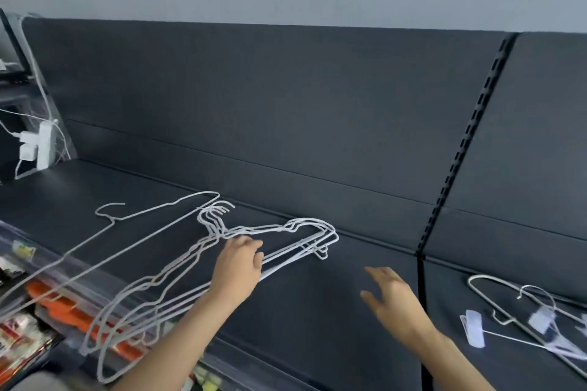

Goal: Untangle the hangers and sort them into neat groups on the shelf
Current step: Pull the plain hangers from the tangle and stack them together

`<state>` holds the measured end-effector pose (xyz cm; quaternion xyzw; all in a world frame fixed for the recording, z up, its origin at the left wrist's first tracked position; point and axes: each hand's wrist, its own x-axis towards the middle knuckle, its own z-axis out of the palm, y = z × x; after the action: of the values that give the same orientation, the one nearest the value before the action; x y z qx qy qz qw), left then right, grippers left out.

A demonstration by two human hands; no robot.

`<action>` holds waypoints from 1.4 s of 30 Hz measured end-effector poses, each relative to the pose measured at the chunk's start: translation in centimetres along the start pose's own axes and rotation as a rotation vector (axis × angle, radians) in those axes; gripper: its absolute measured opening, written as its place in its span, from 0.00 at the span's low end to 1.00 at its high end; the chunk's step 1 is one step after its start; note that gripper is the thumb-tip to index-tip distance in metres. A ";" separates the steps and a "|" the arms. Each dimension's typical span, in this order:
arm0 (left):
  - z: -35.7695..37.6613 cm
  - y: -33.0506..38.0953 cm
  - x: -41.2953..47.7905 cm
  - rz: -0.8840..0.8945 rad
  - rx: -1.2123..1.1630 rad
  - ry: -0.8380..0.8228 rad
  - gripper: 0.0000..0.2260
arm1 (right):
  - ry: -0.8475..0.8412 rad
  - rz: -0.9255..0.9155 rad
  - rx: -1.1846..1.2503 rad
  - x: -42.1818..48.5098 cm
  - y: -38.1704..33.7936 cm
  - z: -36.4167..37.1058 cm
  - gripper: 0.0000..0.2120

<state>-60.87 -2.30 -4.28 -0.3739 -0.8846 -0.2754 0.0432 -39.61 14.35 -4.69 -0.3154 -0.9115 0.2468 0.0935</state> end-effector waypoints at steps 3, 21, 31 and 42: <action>1.7 4.1 -1.2 0.118 0.020 -0.127 0.14 | 0.011 0.017 -0.115 -1.5 1.4 -1.1 0.25; 12.2 30.0 -11.5 0.504 0.005 -0.470 0.13 | 0.140 0.364 -0.244 -21.5 19.8 -13.7 0.24; 16.5 41.7 -18.5 0.611 -0.028 -0.492 0.14 | 0.176 0.466 -0.183 -31.6 28.9 -18.1 0.22; 21.2 52.5 -19.5 0.759 -0.114 -0.527 0.14 | 0.294 0.571 -0.142 -35.2 35.9 -22.5 0.19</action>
<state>-8.23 26.16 -3.82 -0.7303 -0.6493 -0.1840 -0.1061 14.29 25.66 -4.13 -0.5962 -0.7779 0.1506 0.1290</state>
